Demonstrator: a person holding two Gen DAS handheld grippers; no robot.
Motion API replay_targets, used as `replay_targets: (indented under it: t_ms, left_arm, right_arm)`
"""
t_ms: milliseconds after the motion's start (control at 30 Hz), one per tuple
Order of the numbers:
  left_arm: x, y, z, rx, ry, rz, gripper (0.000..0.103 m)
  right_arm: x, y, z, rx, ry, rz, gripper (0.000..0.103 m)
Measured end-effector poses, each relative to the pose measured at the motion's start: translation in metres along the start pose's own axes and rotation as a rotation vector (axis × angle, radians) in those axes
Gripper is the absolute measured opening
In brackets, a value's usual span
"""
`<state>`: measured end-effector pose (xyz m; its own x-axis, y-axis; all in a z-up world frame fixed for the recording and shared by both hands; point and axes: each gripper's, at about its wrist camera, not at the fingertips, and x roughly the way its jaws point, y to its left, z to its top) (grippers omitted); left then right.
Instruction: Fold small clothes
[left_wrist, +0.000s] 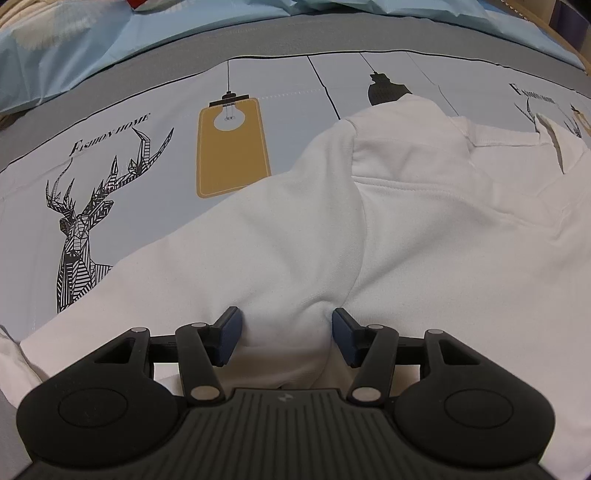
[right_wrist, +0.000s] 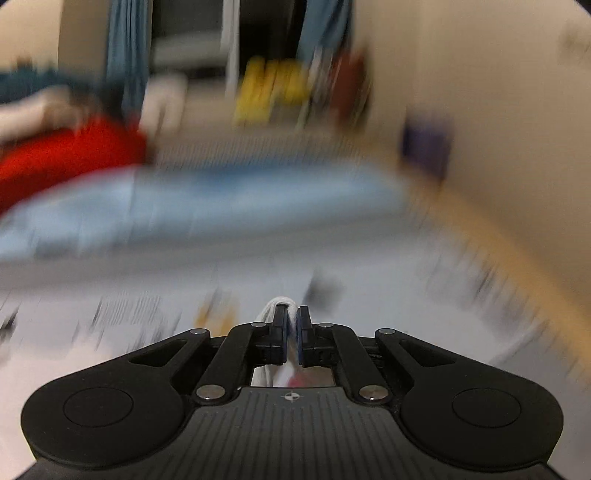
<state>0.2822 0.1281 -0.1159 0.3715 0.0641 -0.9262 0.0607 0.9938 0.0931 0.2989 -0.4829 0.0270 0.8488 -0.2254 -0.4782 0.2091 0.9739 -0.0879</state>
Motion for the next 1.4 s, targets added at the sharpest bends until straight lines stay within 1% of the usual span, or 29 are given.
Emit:
replay_targets:
  t_ms: [33,67,100,133,200,233,267,300,333,367,400,467,533,600,667,733,833,867,900,933,1033,1067,1100,1133,1267,1300,1333,1367,1400]
  left_arm:
    - [0.0,0.0,0.0,0.0,0.0,-0.001,0.061]
    - [0.0,0.0,0.0,0.0,0.0,-0.001,0.061]
    - [0.0,0.0,0.001,0.001,0.0,-0.001,0.062]
    - [0.0,0.0,0.0,0.002,0.0,-0.001,0.062]
    - [0.0,0.0,0.0,0.003,0.0,0.0,0.062]
    - [0.0,0.0,0.0,0.004,0.0,0.0,0.062]
    - [0.0,0.0,0.0,0.003,0.0,0.0,0.062]
    - [0.0,0.0,0.0,0.002,0.0,0.0,0.062]
    - [0.0,0.0,0.0,0.001,0.001,0.0,0.062]
    - [0.0,0.0,0.001,0.001,0.001,0.0,0.062]
    - [0.0,0.0,0.001,0.001,0.001,0.0,0.062]
    - [0.0,0.0,0.001,-0.001,0.001,0.001,0.063]
    - [0.0,-0.001,0.001,0.001,0.0,0.002,0.064]
    - [0.0,0.0,0.001,0.001,0.001,0.0,0.064]
    - [0.001,0.0,0.001,0.001,0.001,-0.003,0.064]
    - [0.001,0.001,0.001,0.002,0.0,-0.004,0.064]
    - [0.001,0.002,0.002,0.003,0.001,-0.006,0.065]
    - [0.001,0.002,0.002,0.003,0.001,-0.006,0.065]
    - [0.002,0.002,0.002,0.003,0.001,-0.006,0.066]
    - [0.002,0.002,0.002,0.003,0.001,-0.006,0.067]
    - [0.003,0.002,0.003,0.001,0.0,-0.004,0.07]
    - [0.003,0.002,0.003,0.001,-0.001,-0.003,0.07]
    - [0.003,0.002,0.003,0.002,-0.001,-0.002,0.07]
    - [0.003,0.002,0.003,0.005,-0.002,-0.002,0.07]
    - [0.002,0.002,0.002,0.008,-0.005,-0.003,0.07]
    - [0.002,0.002,0.002,0.009,-0.005,-0.003,0.07]
    - [0.002,0.002,0.002,0.009,-0.006,-0.003,0.07]
    - [0.002,0.002,0.002,0.009,-0.006,-0.003,0.07]
    - [0.002,0.002,0.002,0.009,-0.006,-0.003,0.07]
  right_arm:
    - [-0.01,-0.008,0.003,-0.001,-0.072,-0.058,0.004]
    - [-0.013,-0.019,0.001,0.004,-0.105,-0.131,0.005]
    - [-0.008,-0.031,-0.005,0.015,-0.085,-0.19,0.005]
    - [0.001,-0.043,-0.014,0.034,-0.028,-0.243,0.005]
    - [0.027,-0.075,-0.048,0.111,0.145,-0.395,0.006]
    - [0.037,-0.088,-0.063,0.155,0.225,-0.441,0.006]
    - [0.047,-0.105,-0.084,0.229,0.33,-0.48,0.006]
    - [0.053,-0.12,-0.101,0.311,0.407,-0.506,0.007]
    - [0.054,-0.133,-0.114,0.407,0.443,-0.516,0.01]
    - [0.052,-0.143,-0.123,0.497,0.449,-0.516,0.01]
    - [0.047,-0.153,-0.13,0.606,0.431,-0.508,0.011]
    - [0.037,-0.165,-0.138,0.792,0.352,-0.479,0.015]
    - [0.032,-0.17,-0.141,0.912,0.29,-0.48,0.026]
    - [0.028,-0.173,-0.149,1.013,0.247,-0.482,0.029]
    - [0.022,-0.176,-0.154,1.088,0.215,-0.473,0.029]
    - [0.008,-0.181,-0.155,1.153,0.149,-0.527,0.029]
    - [-0.012,-0.185,-0.149,1.186,0.049,-0.634,0.032]
    - [-0.017,-0.187,-0.149,1.205,0.031,-0.634,0.032]
    - [-0.019,-0.188,-0.152,1.245,0.027,-0.6,0.032]
    - [-0.017,-0.19,-0.155,1.28,0.043,-0.559,0.032]
    - [-0.002,-0.187,-0.166,1.385,0.138,-0.397,0.034]
    - [0.003,-0.186,-0.167,1.401,0.162,-0.368,0.035]
    - [0.007,-0.185,-0.169,1.404,0.184,-0.352,0.04]
    - [0.013,-0.184,-0.17,1.403,0.2,-0.339,0.042]
    - [0.033,-0.196,-0.174,1.401,0.183,-0.305,0.041]
    - [0.036,-0.199,-0.173,1.394,0.172,-0.295,0.04]
    - [0.04,-0.203,-0.171,1.382,0.157,-0.285,0.024]
    - [0.042,-0.207,-0.17,1.371,0.141,-0.269,0.014]
    - [0.042,-0.209,-0.165,1.347,0.115,-0.235,0.007]
